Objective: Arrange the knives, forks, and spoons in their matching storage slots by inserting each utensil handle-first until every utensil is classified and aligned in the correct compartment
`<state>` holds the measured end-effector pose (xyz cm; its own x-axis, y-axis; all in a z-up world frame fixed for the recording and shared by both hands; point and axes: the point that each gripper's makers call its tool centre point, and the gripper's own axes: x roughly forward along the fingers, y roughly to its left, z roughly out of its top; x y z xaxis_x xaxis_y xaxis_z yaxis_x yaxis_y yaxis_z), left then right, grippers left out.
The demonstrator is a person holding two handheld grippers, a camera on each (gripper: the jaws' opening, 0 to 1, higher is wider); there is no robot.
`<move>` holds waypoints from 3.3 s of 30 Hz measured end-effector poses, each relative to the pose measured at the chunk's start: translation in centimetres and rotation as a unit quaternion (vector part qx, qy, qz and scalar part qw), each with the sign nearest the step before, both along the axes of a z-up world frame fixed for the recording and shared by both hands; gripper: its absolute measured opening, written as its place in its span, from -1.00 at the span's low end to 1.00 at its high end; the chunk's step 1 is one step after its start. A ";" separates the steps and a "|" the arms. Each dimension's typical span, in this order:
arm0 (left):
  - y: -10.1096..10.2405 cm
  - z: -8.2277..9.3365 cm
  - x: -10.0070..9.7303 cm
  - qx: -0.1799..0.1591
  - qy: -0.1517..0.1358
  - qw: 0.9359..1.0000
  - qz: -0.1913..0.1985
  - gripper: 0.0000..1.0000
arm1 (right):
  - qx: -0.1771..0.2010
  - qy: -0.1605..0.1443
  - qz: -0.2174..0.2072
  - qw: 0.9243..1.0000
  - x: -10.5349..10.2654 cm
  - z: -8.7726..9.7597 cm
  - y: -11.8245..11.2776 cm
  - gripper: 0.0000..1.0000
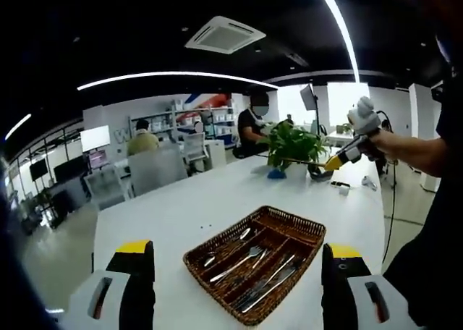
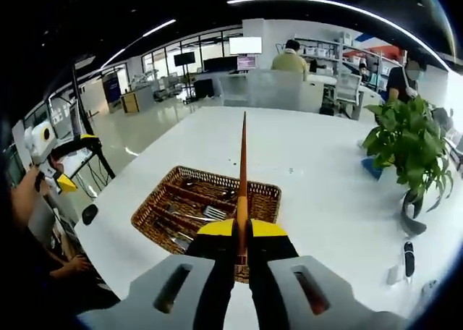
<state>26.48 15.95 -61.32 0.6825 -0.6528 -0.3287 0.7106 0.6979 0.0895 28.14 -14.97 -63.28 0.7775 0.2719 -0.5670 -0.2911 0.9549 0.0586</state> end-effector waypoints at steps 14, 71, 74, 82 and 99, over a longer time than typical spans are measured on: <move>0.7 0.1 -0.8 0.000 -0.008 1.000 0.011 1.00 | -0.014 -0.011 -0.029 0.999 1.9 -0.3 -0.8 -0.95; 5.7 -0.1 -2.6 0.009 -0.028 0.999 0.046 1.00 | -0.063 0.116 -0.073 0.989 1.5 -17.3 0.5 -0.95; 5.7 -0.1 -2.8 0.006 -0.028 0.998 0.047 1.00 | -0.070 0.123 -0.076 0.987 1.6 -17.6 0.3 -0.95; 6.2 -0.3 -2.9 0.014 -0.027 0.998 0.051 1.00 | -0.074 0.139 -0.074 0.985 2.1 -19.2 0.4 -0.95; 6.8 -0.8 -3.2 0.017 -0.023 0.998 0.057 1.00 | -0.115 0.187 -0.040 0.975 1.6 -22.7 1.1 -0.94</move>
<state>23.27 22.75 -62.11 0.7668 -0.5590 -0.3156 0.6212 0.7701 0.1453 29.72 -13.88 -86.01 0.5183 0.0517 -0.8536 -0.2146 0.9741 -0.0713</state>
